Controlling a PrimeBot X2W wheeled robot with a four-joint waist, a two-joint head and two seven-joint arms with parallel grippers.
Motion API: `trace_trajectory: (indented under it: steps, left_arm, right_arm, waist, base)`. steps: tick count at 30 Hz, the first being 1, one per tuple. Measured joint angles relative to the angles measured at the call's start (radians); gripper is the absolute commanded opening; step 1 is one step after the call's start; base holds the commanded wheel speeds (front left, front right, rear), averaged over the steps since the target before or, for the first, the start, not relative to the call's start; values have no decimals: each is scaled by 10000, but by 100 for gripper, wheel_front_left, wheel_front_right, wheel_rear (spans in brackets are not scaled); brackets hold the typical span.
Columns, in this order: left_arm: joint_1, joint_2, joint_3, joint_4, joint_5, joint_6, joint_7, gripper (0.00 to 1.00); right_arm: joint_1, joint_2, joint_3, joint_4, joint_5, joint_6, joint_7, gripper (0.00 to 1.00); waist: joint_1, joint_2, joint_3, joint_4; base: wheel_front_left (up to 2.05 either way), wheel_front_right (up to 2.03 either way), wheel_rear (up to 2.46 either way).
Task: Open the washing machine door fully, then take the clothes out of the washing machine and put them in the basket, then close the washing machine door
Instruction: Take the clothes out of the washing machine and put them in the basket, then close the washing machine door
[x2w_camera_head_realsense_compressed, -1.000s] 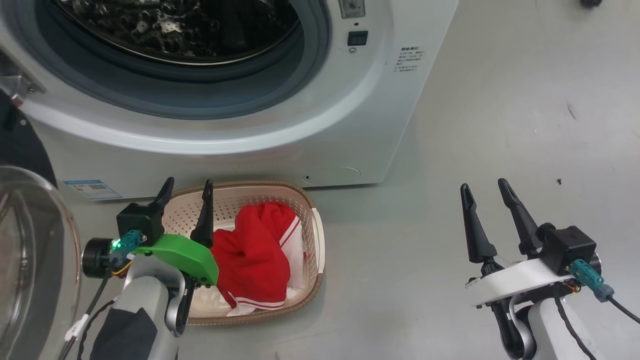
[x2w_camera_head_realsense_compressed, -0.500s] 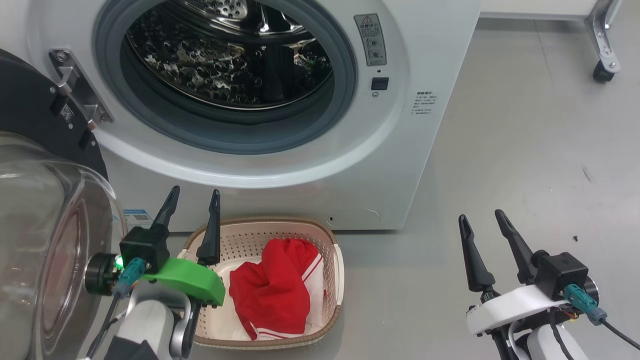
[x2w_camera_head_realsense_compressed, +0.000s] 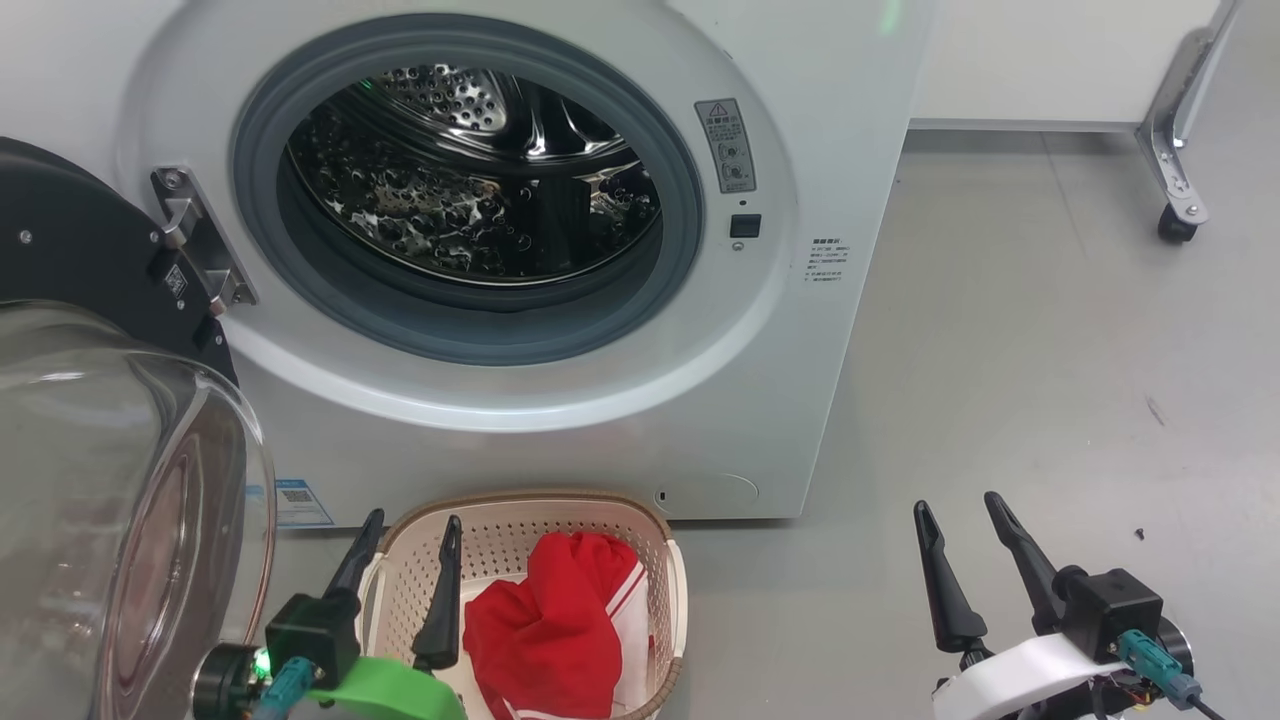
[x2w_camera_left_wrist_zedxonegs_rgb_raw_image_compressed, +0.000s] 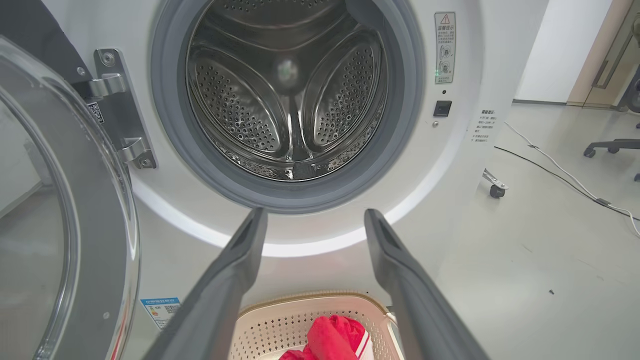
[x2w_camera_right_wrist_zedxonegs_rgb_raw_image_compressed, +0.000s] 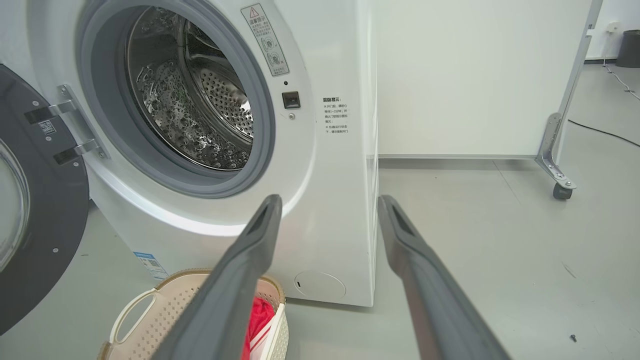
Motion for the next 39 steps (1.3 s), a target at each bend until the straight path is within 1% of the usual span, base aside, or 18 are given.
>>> trace_trajectory:
  steps: [1, 3, 4, 7, 17, 19, 26, 28, 39]
  left_arm:
    - [133, 29, -25, -84, 0, 0, 8, 100]
    - [372, 88, -67, -274, 0, 2, 40, 100]
    - [461, 111, -73, -374, 0, 17, 42, 100]
    - [622, 201, -88, -644, 13, 86, 46, 100]
    - [1152, 314, -136, -1315, 13, 105, 328, 100]
    - [1224, 345, -134, -1465, 13, 178, 401, 100]
    - [1471, 387, -132, -1799, 15, 192, 571, 100]
    - [1513, 418, -132, -1873, 17, 267, 575, 100]
    - [1748, 529, -115, -2441, 115, 364, 842, 100]
  right_arm:
    - [43, 2, -4, -15, 0, -75, 0, 100]
    - [123, 4, -27, -73, 0, -90, 0, 100]
    - [143, 6, -36, -109, 0, -159, 0, 100]
    - [215, 6, -52, -171, 0, -169, 0, 100]
    - [323, 25, 10, -190, -2, -171, 0, 100]
    - [337, 29, 46, -196, -2, -171, 0, 100]
    - [457, 35, 86, -205, -2, -171, 0, 100]
    - [464, 35, 104, -209, -2, -169, 0, 100]
    - [469, 40, 128, -234, -2, -171, 0, 100]
  waist:
    - [0, 0, -43, -13]
    - [0, 0, -93, -46]
    - [0, 0, -103, -59]
    - [0, 0, -128, -82]
    - [0, 0, -180, -167]
    - [0, 0, -190, -185]
    - [0, 0, -211, -221]
    - [0, 0, -211, -226]
    - [0, 0, -192, -301]
  base:
    - [0, 0, 0]
    - [0, 0, 0]
    - [0, 0, 0]
    - [0, 0, 0]
    - [0, 0, 0]
    - [0, 0, 0]
    - [0, 0, 0]
    - [0, 0, 0]
    - [0, 0, 0]
